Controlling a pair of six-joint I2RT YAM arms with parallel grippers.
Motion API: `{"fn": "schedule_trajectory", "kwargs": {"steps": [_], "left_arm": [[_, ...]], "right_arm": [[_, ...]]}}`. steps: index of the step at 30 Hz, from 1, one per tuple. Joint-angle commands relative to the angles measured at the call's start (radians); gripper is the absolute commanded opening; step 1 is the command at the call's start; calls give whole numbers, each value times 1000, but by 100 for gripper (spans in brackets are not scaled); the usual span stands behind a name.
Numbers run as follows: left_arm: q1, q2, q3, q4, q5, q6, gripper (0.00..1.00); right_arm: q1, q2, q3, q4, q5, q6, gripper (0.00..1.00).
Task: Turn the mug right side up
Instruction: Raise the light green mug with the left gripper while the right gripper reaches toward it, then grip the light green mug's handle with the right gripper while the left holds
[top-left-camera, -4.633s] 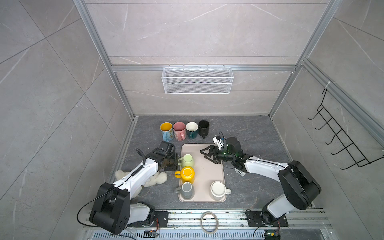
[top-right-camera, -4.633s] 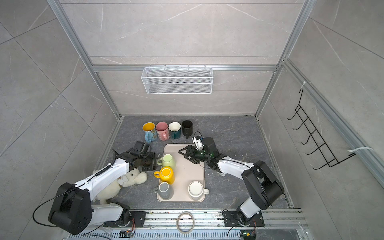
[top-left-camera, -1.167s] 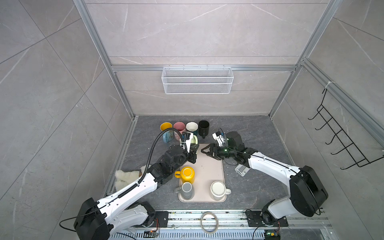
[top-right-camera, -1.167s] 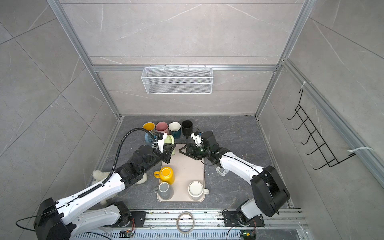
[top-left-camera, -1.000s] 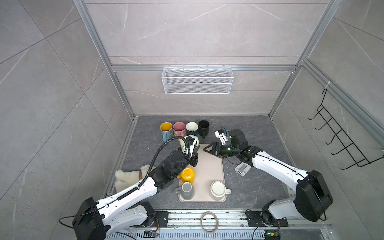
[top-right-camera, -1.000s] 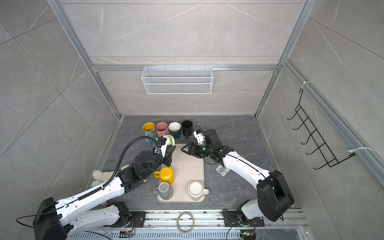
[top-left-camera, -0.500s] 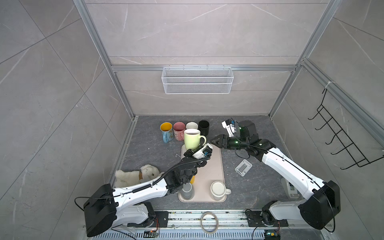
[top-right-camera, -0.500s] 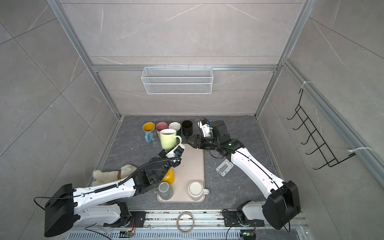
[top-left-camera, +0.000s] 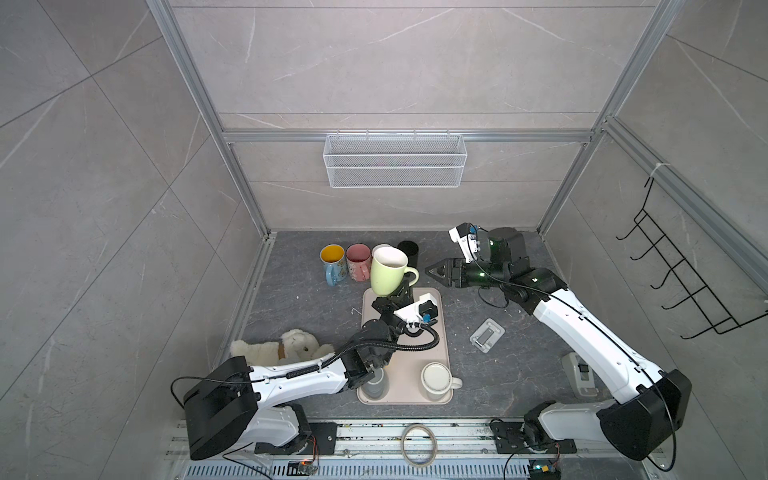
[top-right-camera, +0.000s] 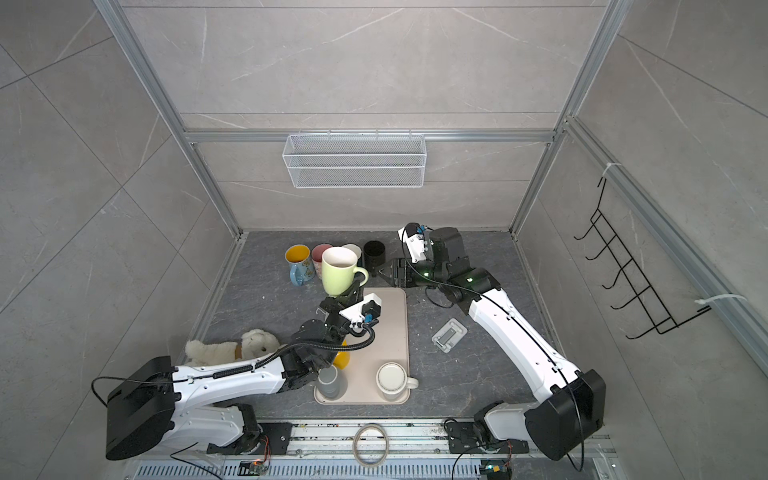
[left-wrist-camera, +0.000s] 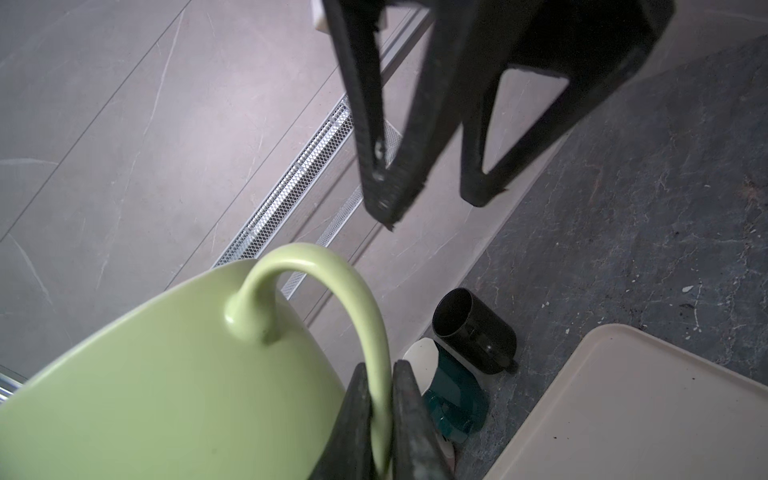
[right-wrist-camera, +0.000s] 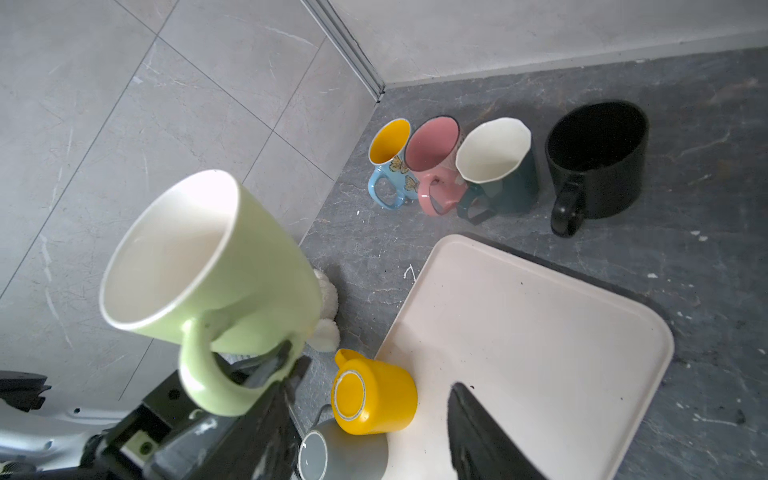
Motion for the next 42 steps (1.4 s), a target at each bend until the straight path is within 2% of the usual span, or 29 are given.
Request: {"fn": "schedule_trajectory", "kwargs": {"steps": [1, 7, 13, 18, 26, 35, 42], "left_arm": [[-8, -6, 7, 202, 2, 148, 0], [-11, -4, -18, 250, 25, 189, 0], [-10, -33, -32, 197, 76, 165, 0], [-11, -72, -41, 153, 124, 118, 0], [-10, -98, -39, 93, 192, 91, 0], [-11, -81, -21, 47, 205, 72, 0], [-10, -82, -16, 46, 248, 56, 0]], "right_arm": [[-3, -22, 58, -52, -72, -92, 64], [-3, -20, 112, -131, -156, -198, 64], [-1, -1, 145, -215, -199, -258, 61], [-2, 7, 149, -230, -198, -268, 55], [25, 23, 161, -256, -187, -297, 53], [70, 55, 184, -292, -173, -333, 51], [89, 96, 216, -357, -121, -369, 47]]}}
